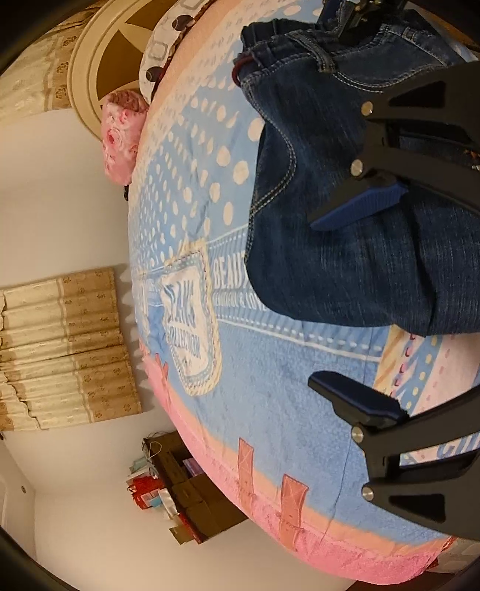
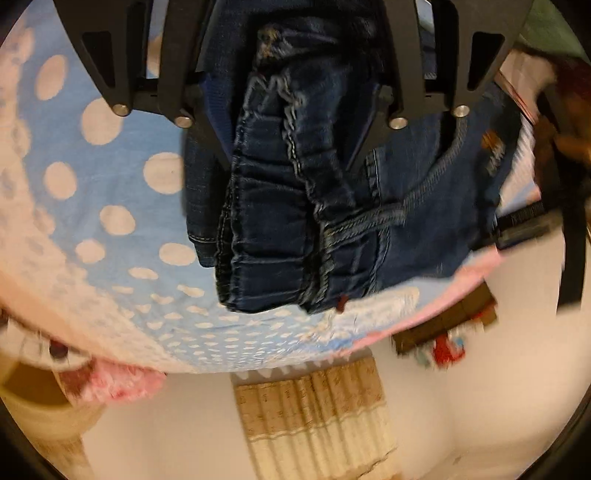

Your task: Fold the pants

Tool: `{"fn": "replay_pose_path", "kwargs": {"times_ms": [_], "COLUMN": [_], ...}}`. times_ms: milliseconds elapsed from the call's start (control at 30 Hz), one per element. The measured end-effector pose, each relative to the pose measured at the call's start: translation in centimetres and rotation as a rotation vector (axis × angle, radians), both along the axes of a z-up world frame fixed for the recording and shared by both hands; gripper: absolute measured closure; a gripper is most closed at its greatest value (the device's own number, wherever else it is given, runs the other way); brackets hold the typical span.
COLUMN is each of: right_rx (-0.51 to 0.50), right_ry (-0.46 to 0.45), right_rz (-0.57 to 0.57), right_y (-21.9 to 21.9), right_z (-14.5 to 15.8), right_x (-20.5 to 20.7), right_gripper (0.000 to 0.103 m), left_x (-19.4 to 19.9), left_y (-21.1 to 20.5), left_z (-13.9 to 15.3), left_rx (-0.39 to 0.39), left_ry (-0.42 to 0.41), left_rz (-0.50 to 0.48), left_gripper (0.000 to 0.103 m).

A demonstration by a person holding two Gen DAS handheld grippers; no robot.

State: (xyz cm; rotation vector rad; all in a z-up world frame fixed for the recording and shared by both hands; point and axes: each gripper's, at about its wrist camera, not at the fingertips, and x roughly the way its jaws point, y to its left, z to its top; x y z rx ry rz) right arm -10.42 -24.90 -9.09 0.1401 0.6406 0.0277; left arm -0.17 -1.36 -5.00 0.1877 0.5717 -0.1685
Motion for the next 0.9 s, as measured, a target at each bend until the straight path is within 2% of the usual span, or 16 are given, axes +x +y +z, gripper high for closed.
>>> {"fn": "replay_pose_path", "kwargs": {"times_ms": [33,67,100,233,300,367,467,533,600,633,667,700,733,767,833,900], "right_rx": [-0.038,-0.068,-0.088,-0.047,-0.067,-0.07,-0.033,-0.05,0.039,0.09,0.187,0.238,0.291,0.319,0.389,0.533], "right_ry": [0.001,0.004,0.019,0.092,0.187,0.238,0.219,0.132,-0.012,-0.052,-0.106,-0.116,-0.106,-0.087,-0.013,0.116], "right_rz": [0.005,0.015,0.017,0.076,0.071,0.056,0.074,0.075,0.1,0.119,0.158,0.19,0.239,0.273,0.383,0.513], "right_y": [0.3,0.3,0.2,-1.5,-2.1,-2.6,-3.3,-3.9,-5.5,-6.0,-6.7,-6.6,-6.2,-5.6,-3.2,-0.4], "right_z": [0.2,0.6,1.0,1.4,-0.5,-2.2,-2.0,0.6,4.6,5.8,7.5,8.3,9.1,9.5,10.0,9.5], "right_x": [-0.3,-0.7,-1.3,-3.1,-3.4,-3.6,-3.9,-4.5,-5.0,-4.7,-3.6,-2.5,-0.5,1.6,6.8,13.0], "right_gripper": [0.064,0.083,0.086,0.098,0.099,0.103,0.103,0.102,0.102,0.101,0.092,0.082,0.054,0.03,0.027,0.027], "left_x": [0.0,0.1,0.1,-0.3,-0.4,-0.4,-0.1,-0.2,-0.3,-0.3,-0.5,-0.6,-0.9,-0.9,-1.1,-1.3], "left_y": [0.3,0.5,0.7,2.4,2.9,3.0,2.8,2.6,2.4,2.3,2.3,2.4,2.7,2.9,3.4,3.7], "left_z": [0.0,-0.1,-0.1,0.0,-0.1,-0.4,-1.4,-2.2,-3.0,-3.8,-4.2,-4.6,-4.9,-5.0,-5.3,-5.7], "left_rx": [-0.01,-0.019,-0.024,-0.065,-0.076,-0.081,-0.097,-0.107,-0.108,-0.106,-0.105,-0.108,-0.119,-0.128,-0.148,-0.165], "left_ry": [0.003,0.008,0.011,0.037,0.048,0.062,0.083,0.081,0.097,0.108,0.109,0.108,0.106,0.109,0.127,0.13], "left_rz": [0.002,0.002,0.003,0.019,0.024,0.02,0.024,0.016,-0.006,-0.017,-0.021,-0.029,-0.047,-0.059,-0.093,-0.107], "left_gripper": [0.019,0.018,0.018,0.016,0.016,0.016,0.016,0.016,0.016,0.016,0.016,0.015,0.015,0.015,0.015,0.015]}}
